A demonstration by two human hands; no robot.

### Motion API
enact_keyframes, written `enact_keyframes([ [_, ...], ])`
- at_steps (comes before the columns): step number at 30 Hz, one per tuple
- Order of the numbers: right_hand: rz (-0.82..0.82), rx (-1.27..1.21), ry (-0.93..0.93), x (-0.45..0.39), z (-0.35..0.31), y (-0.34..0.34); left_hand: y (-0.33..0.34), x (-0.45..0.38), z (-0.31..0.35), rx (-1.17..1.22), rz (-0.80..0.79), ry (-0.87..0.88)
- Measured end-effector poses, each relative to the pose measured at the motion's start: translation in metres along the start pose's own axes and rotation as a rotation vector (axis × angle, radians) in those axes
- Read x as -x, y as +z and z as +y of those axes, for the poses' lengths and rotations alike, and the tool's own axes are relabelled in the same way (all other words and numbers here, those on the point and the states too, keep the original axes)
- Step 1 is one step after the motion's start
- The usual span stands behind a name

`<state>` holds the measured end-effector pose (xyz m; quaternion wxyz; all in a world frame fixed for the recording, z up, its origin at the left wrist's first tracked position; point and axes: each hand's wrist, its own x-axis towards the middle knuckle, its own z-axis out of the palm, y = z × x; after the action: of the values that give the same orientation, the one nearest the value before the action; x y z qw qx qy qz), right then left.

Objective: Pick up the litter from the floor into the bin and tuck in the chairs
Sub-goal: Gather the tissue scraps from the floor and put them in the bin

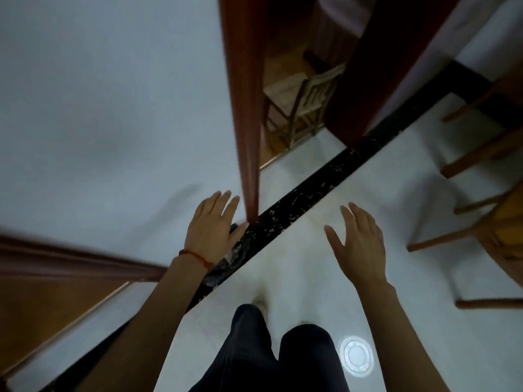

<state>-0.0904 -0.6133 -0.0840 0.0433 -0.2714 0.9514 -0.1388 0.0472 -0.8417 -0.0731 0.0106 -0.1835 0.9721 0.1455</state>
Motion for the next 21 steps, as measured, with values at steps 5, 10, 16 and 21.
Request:
enact_keyframes([
  [5,0.139,-0.014,0.214,0.048,0.050,-0.027,0.003,-0.023,0.061,-0.012,-0.056,0.249],
  [10,0.258,-0.014,0.462,0.121,0.107,-0.052,0.018,-0.032,0.146,-0.039,-0.094,0.497],
  [16,0.366,-0.026,0.735,0.229,0.168,-0.073,0.047,-0.012,0.258,-0.054,-0.127,0.774],
  [21,0.413,-0.031,0.959,0.322,0.204,-0.082,0.074,0.028,0.348,-0.064,-0.174,1.006],
])
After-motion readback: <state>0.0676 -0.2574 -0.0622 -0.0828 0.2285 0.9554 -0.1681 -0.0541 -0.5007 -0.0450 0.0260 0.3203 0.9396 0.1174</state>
